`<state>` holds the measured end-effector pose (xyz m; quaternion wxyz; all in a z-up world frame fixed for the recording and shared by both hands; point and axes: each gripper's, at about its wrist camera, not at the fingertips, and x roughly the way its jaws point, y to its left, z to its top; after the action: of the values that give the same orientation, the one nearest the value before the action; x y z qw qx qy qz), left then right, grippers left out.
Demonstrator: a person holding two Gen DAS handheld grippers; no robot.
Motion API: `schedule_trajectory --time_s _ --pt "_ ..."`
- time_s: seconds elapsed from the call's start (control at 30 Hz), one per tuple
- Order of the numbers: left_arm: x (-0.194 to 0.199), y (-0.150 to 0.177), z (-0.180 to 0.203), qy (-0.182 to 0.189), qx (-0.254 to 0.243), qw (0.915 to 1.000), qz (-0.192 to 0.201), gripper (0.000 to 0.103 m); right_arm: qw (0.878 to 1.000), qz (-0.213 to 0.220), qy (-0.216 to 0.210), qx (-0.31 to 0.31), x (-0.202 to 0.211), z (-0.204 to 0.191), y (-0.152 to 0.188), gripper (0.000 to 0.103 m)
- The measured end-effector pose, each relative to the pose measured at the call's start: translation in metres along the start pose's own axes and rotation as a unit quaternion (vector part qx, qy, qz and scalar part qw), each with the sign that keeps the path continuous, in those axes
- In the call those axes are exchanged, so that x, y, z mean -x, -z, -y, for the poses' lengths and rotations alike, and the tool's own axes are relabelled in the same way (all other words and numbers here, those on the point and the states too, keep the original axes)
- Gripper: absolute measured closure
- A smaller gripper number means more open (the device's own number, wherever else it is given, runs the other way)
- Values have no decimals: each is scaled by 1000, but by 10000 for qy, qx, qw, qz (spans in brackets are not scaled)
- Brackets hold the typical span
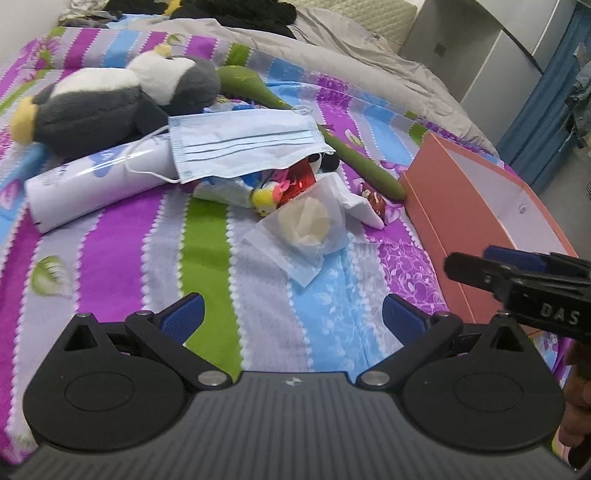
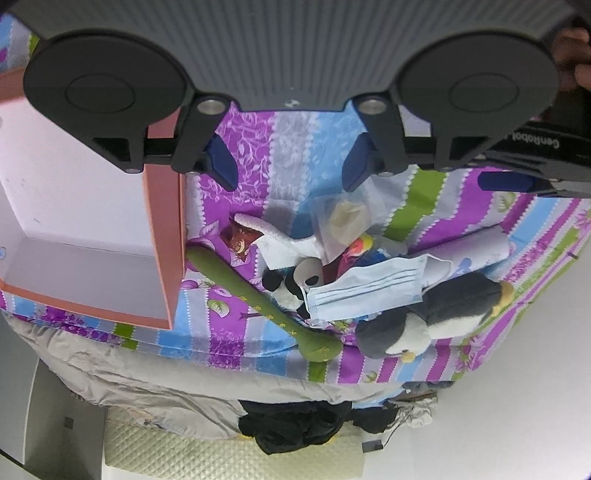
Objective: Organize soft objects
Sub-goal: 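Close the right gripper on the white wipe while the left tool grasps the tissue bag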
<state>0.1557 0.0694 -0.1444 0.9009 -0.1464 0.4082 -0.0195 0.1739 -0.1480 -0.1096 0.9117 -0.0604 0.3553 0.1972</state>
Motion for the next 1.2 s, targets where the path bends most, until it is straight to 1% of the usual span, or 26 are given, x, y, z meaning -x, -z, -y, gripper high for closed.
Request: schedule_trajectory --time_s 0.1,0.23,0.33,0.47,0.53,0.67,0.73,0.77,0.83,0.87,0.93,1.0,1.07,1.1,1.13,1.2 --pt "-17 -4 -3 205 45 9998 -10 0 10000 -51 -6 -30 -19 1 -6 41" --pt "-37 -10 -6 359 94 9993 9 0 9997 -112 -79 -194 -47 6 -15 41" --pt "-51 -16 -8 524 112 9985 70 3 9994 -137 -145 -277 -65 7 -23 41" --pt "-67 -26 -8 694 65 9974 179 4 9980 -187 -335 -500 -92 14 -36 41" --pt "-76 -30 -8 687 17 9974 216 6 9976 -180 -390 -542 -104 15 -41 41" --pt "-97 -36 -13 799 93 9966 200 14 9967 -184 -426 -658 -128 20 -48 43" --pt "-108 -37 -15 880 153 9959 167 19 9961 -231 -470 -709 -141 22 -46 48" --pt "-113 -38 -16 907 159 9956 143 24 9954 -334 -494 -751 -150 23 -44 49" --pt "-119 -38 -16 881 137 9959 132 29 9933 -467 -579 -885 -162 27 -40 53" --pt "-122 -37 -16 859 120 9962 124 36 9930 -515 -576 -893 -167 28 -37 55" --pt "-125 -36 -16 847 118 9962 138 37 9931 -602 -561 -840 -174 27 -33 62" --pt "-125 -34 -17 825 108 9964 169 44 9919 -705 -590 -876 -181 28 -30 67" --pt "-125 -34 -18 799 123 9966 182 49 9939 -713 -550 -642 -184 23 -28 72" --pt "-124 -33 -19 819 152 9964 185 50 9947 -703 -519 -532 -183 21 -27 76" --pt "-122 -30 -20 827 167 9962 205 50 9952 -712 -500 -458 -183 19 -27 83" --pt "-120 -29 -20 820 198 9962 233 52 9951 -731 -525 -421 -183 19 -28 89"
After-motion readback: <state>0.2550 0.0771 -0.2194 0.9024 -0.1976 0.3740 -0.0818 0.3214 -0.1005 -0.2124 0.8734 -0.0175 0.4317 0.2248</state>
